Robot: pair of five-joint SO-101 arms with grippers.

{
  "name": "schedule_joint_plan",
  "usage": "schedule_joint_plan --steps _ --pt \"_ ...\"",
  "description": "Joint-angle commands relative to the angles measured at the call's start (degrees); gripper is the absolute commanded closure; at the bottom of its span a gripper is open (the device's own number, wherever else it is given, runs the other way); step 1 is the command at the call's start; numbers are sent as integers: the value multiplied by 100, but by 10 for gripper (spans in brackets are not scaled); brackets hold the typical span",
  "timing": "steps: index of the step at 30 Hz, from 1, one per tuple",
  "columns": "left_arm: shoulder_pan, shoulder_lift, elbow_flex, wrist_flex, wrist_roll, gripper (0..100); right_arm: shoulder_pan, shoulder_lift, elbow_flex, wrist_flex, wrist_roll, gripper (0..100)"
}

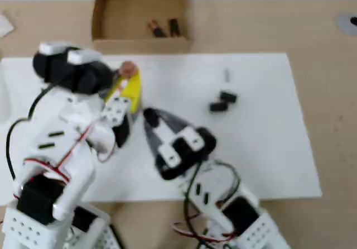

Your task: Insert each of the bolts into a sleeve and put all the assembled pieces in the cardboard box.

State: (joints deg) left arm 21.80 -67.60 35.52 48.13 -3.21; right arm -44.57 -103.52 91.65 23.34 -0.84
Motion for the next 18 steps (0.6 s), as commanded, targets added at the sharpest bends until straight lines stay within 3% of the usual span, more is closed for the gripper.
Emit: schedule_joint_plan --steps 1,9,18 --pt "79 -207 53 -396 44 994 -330 -418 -22 -167 53 989" --pt "62 -435 527 -457 818 994 -347 -418 -40 -176 53 989" --pt "-62 -963 818 -422 879 994 -330 -418 -31 -176 53 989"
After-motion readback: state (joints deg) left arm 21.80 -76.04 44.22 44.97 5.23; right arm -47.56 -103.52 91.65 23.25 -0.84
